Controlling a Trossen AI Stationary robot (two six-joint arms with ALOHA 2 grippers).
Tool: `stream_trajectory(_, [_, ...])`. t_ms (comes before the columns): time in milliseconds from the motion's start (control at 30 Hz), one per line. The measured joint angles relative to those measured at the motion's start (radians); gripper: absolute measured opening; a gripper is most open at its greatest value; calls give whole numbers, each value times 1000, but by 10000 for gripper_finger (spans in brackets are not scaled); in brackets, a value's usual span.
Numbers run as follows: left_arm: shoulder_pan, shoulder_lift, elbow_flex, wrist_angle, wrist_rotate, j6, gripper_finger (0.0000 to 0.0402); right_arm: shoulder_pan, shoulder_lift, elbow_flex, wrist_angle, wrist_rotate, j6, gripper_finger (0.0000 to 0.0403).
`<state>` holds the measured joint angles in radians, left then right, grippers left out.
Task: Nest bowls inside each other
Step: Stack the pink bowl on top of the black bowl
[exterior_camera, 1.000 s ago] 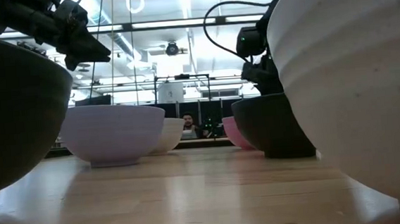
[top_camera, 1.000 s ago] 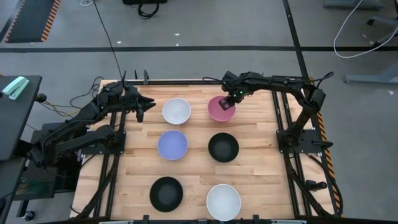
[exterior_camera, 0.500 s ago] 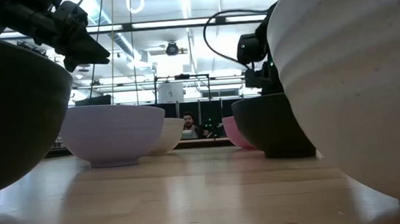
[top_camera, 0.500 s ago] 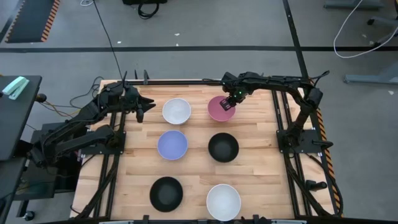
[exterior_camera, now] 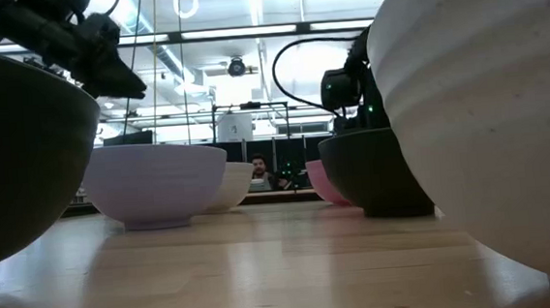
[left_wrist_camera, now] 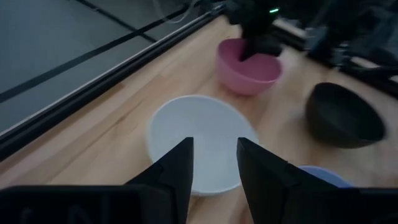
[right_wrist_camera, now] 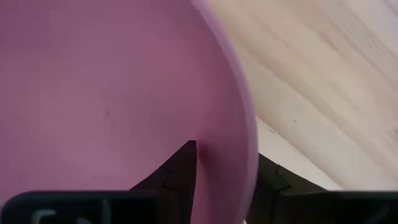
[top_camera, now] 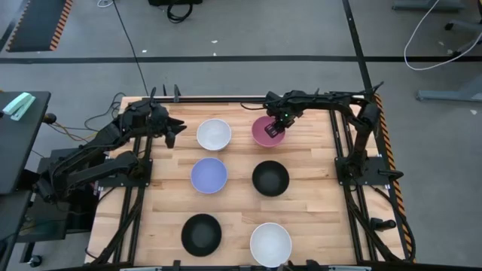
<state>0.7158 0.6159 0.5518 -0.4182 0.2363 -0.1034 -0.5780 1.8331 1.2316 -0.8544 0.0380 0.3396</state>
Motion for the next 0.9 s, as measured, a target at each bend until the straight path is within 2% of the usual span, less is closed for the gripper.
stream_trajectory(133, [0,7,0,-34,-99,-29,119,0,-15,0,1,5,5,76])
stream_trajectory(333, [0,50,0,-61,-132,-66,110,-4,-39,3,11,-2,8,11])
stream_trajectory(733, [0,140,0,-61,-147,-67,110,-4,-88,1,-3,43,-56,5])
stream_trajectory(900, [0,161,0,-59,-163,-58,114,2,-138,37,-98,43,-58,3])
